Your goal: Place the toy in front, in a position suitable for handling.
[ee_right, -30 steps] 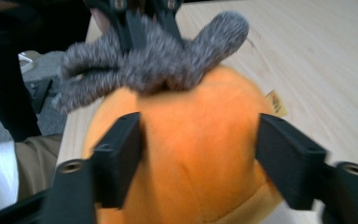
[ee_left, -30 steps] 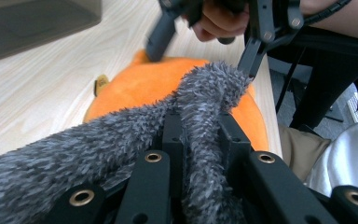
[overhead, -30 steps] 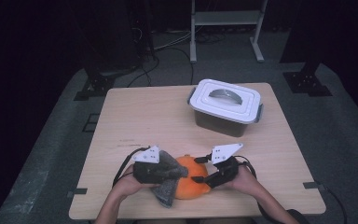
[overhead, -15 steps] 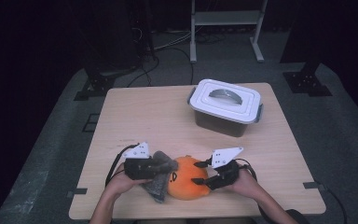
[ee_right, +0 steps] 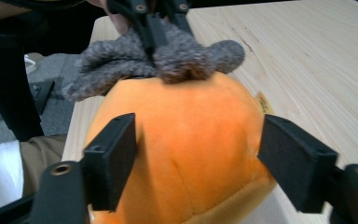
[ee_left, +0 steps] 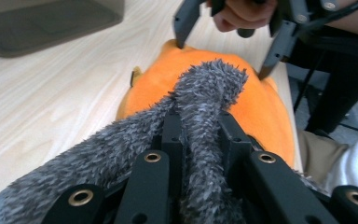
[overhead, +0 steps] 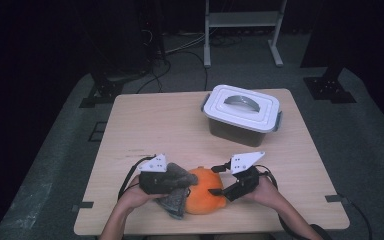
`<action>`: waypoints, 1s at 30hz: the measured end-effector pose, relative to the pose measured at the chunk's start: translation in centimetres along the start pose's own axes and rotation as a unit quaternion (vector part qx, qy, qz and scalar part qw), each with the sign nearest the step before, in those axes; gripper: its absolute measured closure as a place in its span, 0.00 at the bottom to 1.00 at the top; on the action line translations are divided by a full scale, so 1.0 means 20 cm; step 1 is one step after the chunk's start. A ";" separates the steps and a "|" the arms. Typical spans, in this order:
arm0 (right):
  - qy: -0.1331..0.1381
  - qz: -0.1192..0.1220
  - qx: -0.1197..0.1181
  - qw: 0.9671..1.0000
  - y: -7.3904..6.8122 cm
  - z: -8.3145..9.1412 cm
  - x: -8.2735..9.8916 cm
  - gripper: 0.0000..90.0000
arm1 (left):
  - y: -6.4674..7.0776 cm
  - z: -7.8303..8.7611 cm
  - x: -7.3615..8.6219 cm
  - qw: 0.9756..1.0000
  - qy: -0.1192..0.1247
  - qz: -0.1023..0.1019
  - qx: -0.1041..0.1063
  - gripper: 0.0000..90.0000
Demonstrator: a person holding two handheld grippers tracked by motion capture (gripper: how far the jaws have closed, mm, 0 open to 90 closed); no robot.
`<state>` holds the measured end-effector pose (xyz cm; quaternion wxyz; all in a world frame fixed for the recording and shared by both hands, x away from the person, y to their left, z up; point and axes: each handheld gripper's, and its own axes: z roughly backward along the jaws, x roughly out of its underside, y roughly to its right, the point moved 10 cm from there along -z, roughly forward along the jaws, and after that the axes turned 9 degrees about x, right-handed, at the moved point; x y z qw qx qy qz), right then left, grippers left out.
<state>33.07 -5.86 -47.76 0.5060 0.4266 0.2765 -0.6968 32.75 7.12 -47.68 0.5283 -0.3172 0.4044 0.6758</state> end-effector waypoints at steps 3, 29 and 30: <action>0.003 -0.010 -0.006 1.000 0.02 0.00 0.01 0.28 | 0.00 0.00 0.00 1.000 -0.001 -0.002 0.005 0.84; 0.006 0.015 0.092 0.996 0.07 -0.02 -0.03 0.69 | -0.08 0.02 -0.17 0.998 0.023 -0.016 -0.052 0.84; 0.006 0.012 0.080 0.997 0.05 -0.02 -0.02 0.62 | -0.08 0.00 -0.15 0.998 0.014 -0.016 -0.056 0.84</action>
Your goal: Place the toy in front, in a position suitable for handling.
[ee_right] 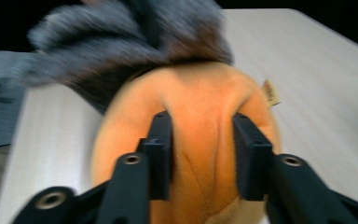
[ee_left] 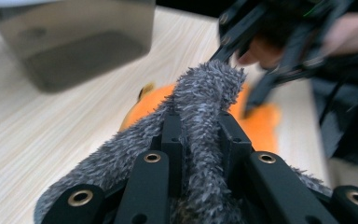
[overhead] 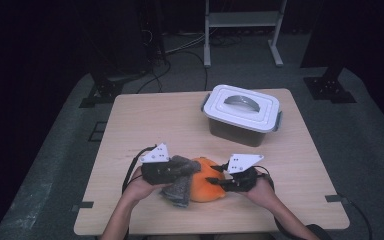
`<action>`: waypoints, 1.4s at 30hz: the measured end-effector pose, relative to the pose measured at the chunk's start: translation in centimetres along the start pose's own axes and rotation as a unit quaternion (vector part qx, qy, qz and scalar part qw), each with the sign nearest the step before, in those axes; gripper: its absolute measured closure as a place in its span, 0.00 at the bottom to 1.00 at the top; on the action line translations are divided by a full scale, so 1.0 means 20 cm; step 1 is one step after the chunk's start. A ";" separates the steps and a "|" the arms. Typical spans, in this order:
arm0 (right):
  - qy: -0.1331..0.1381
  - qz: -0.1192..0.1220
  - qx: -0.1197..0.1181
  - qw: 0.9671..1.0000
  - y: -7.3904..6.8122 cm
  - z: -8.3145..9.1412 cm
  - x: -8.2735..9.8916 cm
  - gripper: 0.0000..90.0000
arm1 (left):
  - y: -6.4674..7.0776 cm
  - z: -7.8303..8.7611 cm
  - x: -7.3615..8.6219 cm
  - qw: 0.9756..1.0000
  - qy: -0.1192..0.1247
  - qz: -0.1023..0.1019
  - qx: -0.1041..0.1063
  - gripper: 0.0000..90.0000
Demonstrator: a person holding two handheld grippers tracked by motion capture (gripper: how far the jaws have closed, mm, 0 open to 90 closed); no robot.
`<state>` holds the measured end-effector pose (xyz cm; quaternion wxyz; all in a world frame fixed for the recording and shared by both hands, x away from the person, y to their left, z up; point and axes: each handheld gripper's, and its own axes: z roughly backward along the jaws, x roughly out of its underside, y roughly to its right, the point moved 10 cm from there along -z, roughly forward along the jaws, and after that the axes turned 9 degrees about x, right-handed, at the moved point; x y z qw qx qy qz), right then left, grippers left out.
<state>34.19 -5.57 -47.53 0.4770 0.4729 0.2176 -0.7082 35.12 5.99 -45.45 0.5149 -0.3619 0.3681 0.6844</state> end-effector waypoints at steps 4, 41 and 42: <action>0.001 0.001 0.001 1.000 0.02 0.01 -0.01 0.39 | 0.01 -0.05 0.08 1.000 -0.010 0.016 0.013 0.84; -0.001 0.011 -0.020 1.000 -0.02 -0.02 0.02 0.51 | -0.02 0.01 0.01 1.000 -0.006 0.005 0.020 0.85; -0.001 0.015 -0.019 1.000 -0.03 -0.02 0.02 0.51 | -0.01 0.00 0.00 1.000 -0.004 0.002 0.025 0.85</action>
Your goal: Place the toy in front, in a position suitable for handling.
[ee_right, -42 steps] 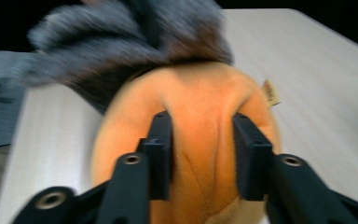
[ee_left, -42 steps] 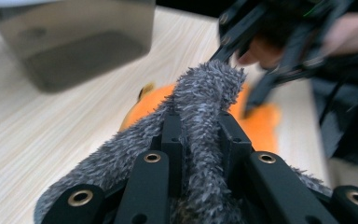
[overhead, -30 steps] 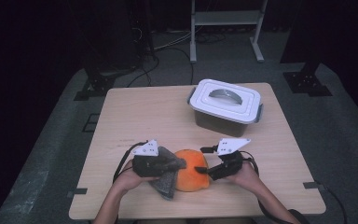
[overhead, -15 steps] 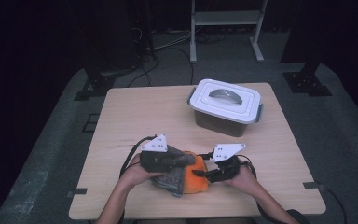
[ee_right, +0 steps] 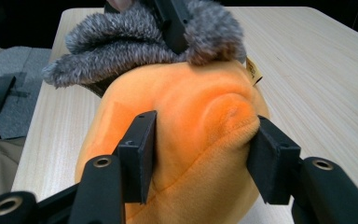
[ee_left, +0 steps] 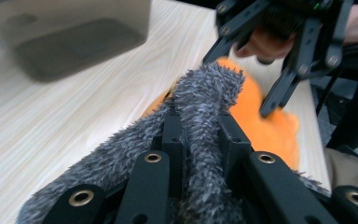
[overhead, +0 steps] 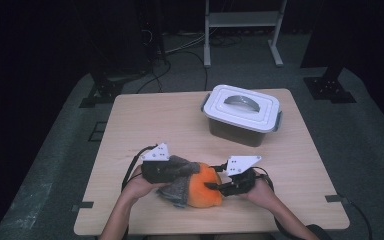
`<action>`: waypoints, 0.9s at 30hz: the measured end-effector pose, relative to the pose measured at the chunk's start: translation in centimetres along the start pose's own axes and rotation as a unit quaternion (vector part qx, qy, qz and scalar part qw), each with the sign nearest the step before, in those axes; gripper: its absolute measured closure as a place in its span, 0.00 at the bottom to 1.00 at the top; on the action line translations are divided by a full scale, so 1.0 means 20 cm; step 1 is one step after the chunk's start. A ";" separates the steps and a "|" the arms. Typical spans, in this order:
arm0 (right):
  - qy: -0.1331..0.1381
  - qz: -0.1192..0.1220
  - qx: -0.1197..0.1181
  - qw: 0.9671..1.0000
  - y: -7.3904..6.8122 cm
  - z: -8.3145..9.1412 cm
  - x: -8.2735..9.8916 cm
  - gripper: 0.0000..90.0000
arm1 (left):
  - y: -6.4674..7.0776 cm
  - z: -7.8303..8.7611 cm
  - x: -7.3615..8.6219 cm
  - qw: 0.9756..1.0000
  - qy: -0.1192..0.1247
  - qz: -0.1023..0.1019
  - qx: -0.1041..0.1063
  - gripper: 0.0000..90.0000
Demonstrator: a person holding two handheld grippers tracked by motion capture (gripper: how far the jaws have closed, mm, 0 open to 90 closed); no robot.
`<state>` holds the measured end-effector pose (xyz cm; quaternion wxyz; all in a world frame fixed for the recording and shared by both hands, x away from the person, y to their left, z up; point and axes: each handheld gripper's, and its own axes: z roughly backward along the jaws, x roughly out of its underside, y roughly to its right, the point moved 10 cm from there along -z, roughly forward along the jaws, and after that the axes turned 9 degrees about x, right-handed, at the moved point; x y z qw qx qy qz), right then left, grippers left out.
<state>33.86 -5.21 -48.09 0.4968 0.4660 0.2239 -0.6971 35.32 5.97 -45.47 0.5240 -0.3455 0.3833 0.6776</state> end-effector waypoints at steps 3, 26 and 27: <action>0.002 0.008 -0.002 1.000 -0.01 0.00 -0.01 0.51 | 0.04 -0.05 -0.07 1.000 -0.001 -0.019 0.016 0.85; -0.008 -0.017 -0.002 1.000 0.04 0.01 0.03 0.53 | 0.05 0.00 0.06 1.000 -0.007 0.009 0.016 0.84; -0.009 -0.019 -0.001 1.000 0.04 0.01 0.03 0.53 | 0.05 0.00 0.05 1.000 -0.006 0.007 0.019 0.84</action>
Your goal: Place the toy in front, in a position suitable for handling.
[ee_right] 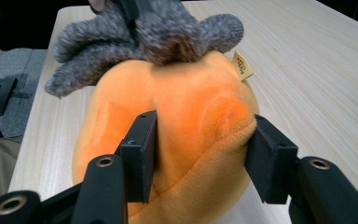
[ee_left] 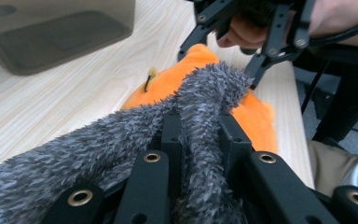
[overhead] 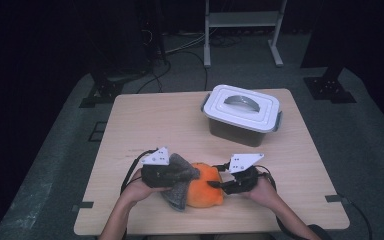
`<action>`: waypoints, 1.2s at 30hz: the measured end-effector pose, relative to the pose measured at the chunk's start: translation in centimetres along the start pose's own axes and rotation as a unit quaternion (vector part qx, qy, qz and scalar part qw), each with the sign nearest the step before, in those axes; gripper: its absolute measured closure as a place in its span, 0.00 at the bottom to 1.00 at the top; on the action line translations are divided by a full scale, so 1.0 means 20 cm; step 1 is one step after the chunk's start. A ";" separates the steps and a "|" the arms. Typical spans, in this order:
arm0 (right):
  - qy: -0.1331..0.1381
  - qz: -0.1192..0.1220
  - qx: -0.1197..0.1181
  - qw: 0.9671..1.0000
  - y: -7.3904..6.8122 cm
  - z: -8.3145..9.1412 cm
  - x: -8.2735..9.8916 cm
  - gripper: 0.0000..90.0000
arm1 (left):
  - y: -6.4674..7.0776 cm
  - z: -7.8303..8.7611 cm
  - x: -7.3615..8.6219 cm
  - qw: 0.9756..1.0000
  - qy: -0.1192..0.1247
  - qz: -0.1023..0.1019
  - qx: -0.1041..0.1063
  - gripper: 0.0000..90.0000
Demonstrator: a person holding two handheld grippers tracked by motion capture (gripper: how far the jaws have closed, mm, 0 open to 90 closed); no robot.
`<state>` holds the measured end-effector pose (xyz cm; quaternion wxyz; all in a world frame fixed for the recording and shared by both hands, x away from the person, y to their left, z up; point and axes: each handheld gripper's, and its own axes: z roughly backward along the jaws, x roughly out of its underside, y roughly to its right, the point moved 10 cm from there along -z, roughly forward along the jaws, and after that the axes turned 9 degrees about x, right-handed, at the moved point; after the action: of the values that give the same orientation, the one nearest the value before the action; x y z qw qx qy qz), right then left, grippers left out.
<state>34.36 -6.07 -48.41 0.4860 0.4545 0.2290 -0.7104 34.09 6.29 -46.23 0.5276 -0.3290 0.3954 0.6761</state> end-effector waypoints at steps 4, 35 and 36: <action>0.003 -0.009 -0.002 1.000 0.00 0.00 0.00 0.48 | -0.01 0.00 0.00 1.000 -0.004 -0.007 -0.011 0.84; 0.006 0.037 -0.002 0.999 -0.04 0.00 -0.01 0.39 | 0.05 -0.02 -0.04 0.998 -0.027 -0.047 -0.008 0.83; 0.008 0.029 -0.005 1.000 -0.04 0.00 -0.02 0.39 | 0.04 -0.02 -0.03 0.998 -0.027 -0.047 -0.010 0.83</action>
<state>33.73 -5.66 -48.19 0.5065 0.4643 0.2231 -0.6915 33.43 5.59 -45.70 0.5661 -0.3337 0.3585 0.6630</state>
